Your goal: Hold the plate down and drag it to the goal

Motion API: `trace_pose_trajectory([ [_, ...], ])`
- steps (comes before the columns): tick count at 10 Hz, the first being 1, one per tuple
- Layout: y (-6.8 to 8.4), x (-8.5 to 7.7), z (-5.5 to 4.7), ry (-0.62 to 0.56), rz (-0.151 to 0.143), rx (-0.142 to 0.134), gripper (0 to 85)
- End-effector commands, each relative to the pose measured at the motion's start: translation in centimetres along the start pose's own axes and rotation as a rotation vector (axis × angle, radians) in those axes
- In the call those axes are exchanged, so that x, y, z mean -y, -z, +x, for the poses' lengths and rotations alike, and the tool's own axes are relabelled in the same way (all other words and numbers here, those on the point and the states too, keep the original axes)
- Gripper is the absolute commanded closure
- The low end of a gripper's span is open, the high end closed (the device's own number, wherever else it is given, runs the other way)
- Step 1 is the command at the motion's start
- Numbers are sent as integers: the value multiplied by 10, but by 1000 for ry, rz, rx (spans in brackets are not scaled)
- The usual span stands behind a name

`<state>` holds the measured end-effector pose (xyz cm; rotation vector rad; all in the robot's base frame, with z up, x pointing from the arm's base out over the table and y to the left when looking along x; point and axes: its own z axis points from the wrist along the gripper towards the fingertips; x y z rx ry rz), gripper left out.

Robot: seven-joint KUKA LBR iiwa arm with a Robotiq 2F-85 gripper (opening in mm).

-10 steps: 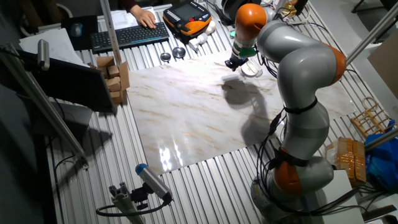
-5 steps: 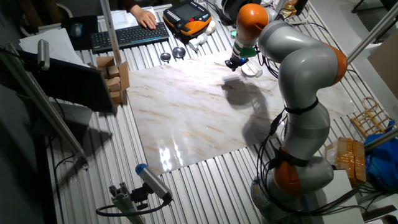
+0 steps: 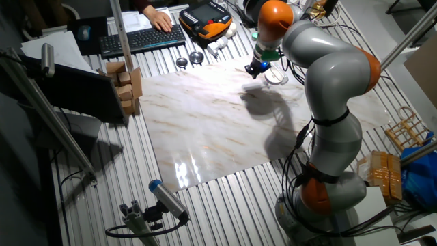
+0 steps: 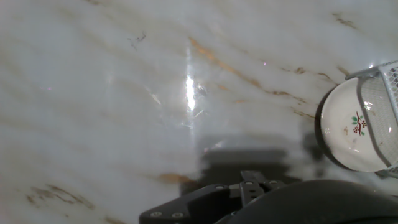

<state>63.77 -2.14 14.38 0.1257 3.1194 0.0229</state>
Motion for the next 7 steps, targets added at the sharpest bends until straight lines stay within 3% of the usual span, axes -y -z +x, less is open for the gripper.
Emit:
trace_pose_trajectory([
  [1, 4, 1, -1, 1, 0, -1, 850],
  [3, 15, 1, -2, 3, 13, -7, 850],
  [7, 13, 0, -3, 3, 7, -5, 850],
])
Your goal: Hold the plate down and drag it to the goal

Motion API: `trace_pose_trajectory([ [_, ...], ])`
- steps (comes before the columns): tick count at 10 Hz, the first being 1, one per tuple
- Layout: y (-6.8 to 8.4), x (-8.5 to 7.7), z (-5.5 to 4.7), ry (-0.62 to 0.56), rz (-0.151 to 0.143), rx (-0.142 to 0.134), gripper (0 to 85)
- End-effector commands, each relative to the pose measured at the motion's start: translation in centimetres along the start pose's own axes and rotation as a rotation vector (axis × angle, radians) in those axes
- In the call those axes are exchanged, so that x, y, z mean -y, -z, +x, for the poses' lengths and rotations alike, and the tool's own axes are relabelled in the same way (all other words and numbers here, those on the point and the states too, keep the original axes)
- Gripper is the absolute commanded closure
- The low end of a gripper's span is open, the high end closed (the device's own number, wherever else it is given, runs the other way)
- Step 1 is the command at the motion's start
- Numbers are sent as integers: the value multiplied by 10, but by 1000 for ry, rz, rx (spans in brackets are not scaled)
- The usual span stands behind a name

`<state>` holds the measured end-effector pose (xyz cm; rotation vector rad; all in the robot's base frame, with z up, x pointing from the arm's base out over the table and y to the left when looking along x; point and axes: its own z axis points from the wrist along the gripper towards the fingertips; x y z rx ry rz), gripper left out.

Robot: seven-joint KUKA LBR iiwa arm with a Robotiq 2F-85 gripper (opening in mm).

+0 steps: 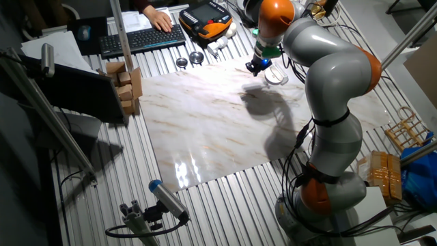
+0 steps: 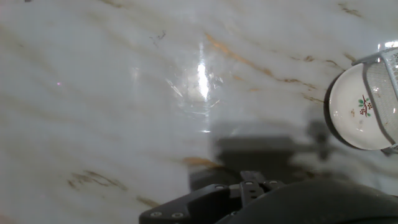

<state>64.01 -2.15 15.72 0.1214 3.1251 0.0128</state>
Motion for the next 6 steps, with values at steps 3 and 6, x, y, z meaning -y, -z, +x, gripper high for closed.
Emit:
trace_pose_trajectory([
  [3, 0, 0, 0, 0, 0, -2, 850],
  [6, -1, 0, -1, 0, 0, -3, 850],
])
